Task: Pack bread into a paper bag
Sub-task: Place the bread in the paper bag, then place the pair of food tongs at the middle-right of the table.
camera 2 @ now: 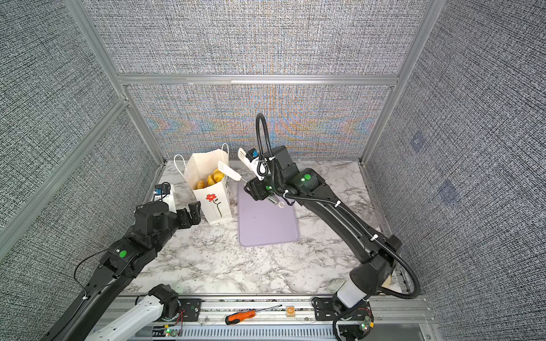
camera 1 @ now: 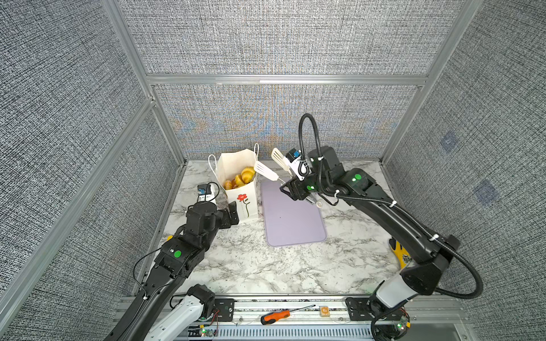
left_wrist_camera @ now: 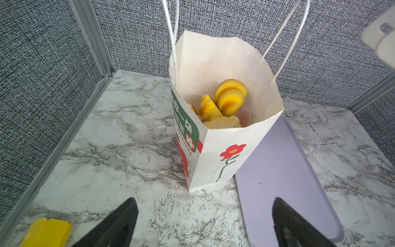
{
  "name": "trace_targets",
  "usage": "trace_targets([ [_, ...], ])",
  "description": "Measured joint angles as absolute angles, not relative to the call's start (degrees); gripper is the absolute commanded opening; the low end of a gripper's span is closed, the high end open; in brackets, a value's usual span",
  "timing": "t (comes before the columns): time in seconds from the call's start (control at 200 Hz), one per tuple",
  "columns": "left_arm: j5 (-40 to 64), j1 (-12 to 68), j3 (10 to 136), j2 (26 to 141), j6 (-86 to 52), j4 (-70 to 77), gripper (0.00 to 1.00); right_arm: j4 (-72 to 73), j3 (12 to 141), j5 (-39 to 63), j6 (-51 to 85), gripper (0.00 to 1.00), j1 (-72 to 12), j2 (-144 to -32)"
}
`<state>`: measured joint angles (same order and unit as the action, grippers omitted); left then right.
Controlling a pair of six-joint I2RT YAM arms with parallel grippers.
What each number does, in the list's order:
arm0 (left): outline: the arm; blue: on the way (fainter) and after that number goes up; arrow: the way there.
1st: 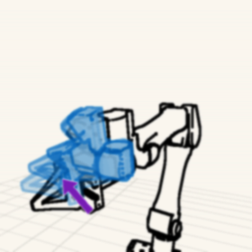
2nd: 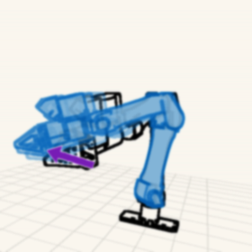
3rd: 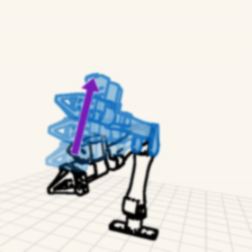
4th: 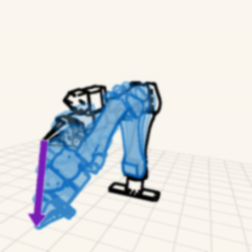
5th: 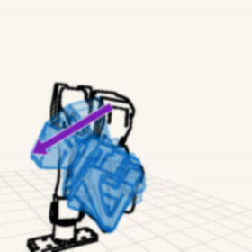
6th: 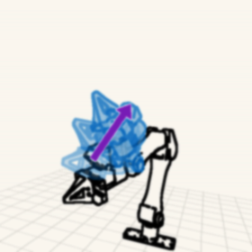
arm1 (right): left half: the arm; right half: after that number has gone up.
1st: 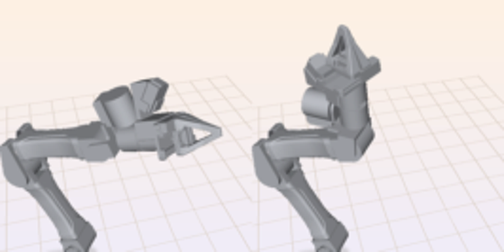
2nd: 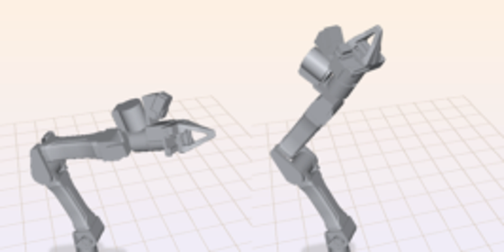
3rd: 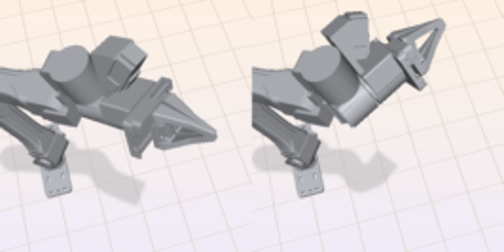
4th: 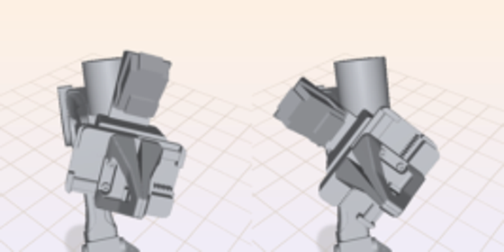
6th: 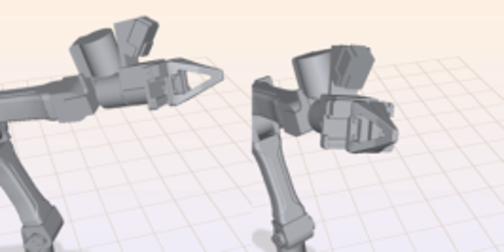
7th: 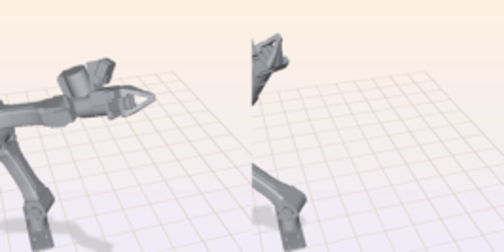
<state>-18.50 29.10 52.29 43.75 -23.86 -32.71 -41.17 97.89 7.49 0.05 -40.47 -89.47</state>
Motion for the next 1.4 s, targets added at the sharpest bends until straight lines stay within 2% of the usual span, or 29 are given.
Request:
trace_targets([
  [0.3,-19.79,29.10,52.03,43.18,-23.88,-32.58,0.99,-36.10,83.33,-2.42,0.73,0.65,-36.64,-81.08],
  [0.585,-23.38,29.10,50.13,40.73,-24.25,-32.60,0.99,-30.35,68.12,-11.09,3.09,0.65,-28.67,-76.38],
  [1.031,-28.84,29.10,47.09,38.52,-25.54,-33.04,0.99,-19.90,53.98,-9.72,7.38,0.66,-17.67,-76.55],
  [1.211,-31.33,29.10,45.69,37.65,-26.70,-33.30,0.99,-17.47,51.35,-6.92,10.00,0.66,-12.58,-81.56],
  [1.396,-32.29,29.06,44.88,37.67,-27.27,-33.89,0.99,-16.53,51.35,-4.21,11.99,0.66,-11.60,-87.15],
])
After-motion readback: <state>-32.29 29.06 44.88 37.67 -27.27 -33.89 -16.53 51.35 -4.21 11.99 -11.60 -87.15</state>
